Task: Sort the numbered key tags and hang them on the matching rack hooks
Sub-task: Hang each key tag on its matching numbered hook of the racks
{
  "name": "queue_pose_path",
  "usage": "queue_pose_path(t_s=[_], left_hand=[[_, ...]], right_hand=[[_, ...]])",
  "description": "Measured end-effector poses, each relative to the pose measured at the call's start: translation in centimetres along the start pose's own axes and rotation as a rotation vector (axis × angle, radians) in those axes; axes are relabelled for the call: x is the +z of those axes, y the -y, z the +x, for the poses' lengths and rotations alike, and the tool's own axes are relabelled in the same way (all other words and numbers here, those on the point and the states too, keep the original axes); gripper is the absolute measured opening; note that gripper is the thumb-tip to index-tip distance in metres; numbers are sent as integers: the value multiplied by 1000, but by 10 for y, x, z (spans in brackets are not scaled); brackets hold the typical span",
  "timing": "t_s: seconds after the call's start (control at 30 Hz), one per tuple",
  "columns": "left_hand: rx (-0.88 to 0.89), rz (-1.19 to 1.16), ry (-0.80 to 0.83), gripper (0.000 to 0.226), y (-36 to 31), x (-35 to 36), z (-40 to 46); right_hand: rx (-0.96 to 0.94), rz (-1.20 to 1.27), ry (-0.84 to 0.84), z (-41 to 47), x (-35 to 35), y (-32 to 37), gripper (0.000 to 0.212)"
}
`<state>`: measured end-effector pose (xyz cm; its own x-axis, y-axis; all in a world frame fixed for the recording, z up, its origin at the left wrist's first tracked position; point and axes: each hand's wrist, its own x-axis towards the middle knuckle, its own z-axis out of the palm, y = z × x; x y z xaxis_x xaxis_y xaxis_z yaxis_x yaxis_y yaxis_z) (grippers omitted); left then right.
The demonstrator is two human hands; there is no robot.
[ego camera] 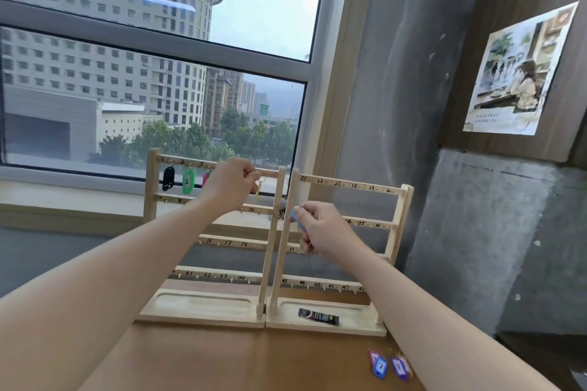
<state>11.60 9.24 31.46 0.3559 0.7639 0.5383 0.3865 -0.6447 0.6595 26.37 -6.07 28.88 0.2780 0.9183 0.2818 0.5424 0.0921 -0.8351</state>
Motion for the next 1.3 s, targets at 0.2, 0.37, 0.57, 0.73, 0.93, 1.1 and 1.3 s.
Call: queue_pose_path(t_s=[0.2, 0.37, 0.57, 0.73, 0.93, 1.1, 1.3], left_hand=[[21, 66, 3, 18, 8, 6, 19], [14, 92, 3, 22, 14, 10, 29], [32, 34, -8, 22, 16, 12, 35], [41, 166, -44, 24, 6, 15, 37], [33, 284, -41, 30, 7, 16, 38], [28, 291, -32, 33, 13, 14, 34], [35, 232, 26, 27, 15, 9, 28]], right_hand=[[-35, 56, 2, 29, 4, 7, 26], [-8, 106, -2, 57, 6, 8, 25], [7, 60, 26, 82, 16, 3, 25], [-27, 83, 50, 96, 24, -1, 25], [-34, 115, 28, 109, 30, 0, 25], [17, 158, 17, 120, 32, -1, 23], [56, 156, -10, 126, 35, 0, 26]])
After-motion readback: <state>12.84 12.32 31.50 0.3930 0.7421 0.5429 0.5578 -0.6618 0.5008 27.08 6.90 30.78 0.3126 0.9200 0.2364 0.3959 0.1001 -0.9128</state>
